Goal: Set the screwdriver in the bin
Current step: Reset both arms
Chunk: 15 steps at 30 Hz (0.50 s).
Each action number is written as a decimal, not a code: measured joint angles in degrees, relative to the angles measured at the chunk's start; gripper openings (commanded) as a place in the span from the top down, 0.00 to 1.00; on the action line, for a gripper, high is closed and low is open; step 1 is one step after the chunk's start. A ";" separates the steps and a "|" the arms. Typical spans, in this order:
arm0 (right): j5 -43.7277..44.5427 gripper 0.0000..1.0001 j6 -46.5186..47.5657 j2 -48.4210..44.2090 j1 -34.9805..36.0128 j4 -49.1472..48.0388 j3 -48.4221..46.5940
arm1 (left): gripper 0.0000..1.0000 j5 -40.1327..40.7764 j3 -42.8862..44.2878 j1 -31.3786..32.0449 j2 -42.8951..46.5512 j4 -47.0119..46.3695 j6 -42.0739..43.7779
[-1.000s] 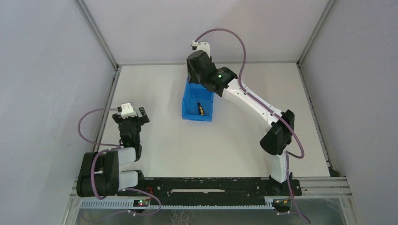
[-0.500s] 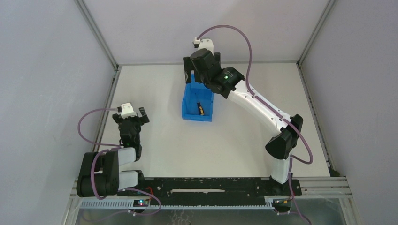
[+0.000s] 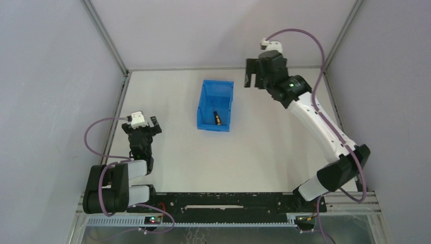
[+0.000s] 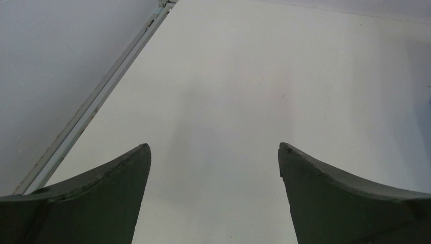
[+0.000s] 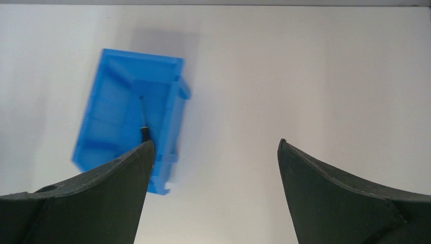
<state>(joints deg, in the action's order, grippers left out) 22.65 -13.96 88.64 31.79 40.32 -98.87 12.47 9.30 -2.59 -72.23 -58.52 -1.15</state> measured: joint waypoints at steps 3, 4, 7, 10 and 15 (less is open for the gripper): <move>-2.23 0.00 1.18 -4.13 -4.74 -0.42 4.31 | 0.00 0.00 -0.02 0.00 0.00 0.00 0.00; -2.73 0.00 1.51 -5.25 -5.79 -0.46 5.18 | 0.00 0.00 -0.02 0.00 0.00 0.00 0.00; -5.42 0.00 2.78 -9.46 -9.81 -0.61 7.67 | 0.00 0.00 0.00 0.00 0.00 0.00 0.00; -7.98 0.00 3.85 -12.48 -13.97 -0.79 8.70 | 0.00 0.00 0.00 0.00 0.00 0.00 0.00; -12.57 0.00 5.20 -15.39 -21.79 -0.90 9.33 | 0.00 0.00 0.00 0.00 0.00 0.00 0.00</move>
<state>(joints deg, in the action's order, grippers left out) 10.09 -8.75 73.25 10.00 39.42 -89.54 12.47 9.30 -2.59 -72.23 -58.52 -1.15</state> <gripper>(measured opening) 0.994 0.996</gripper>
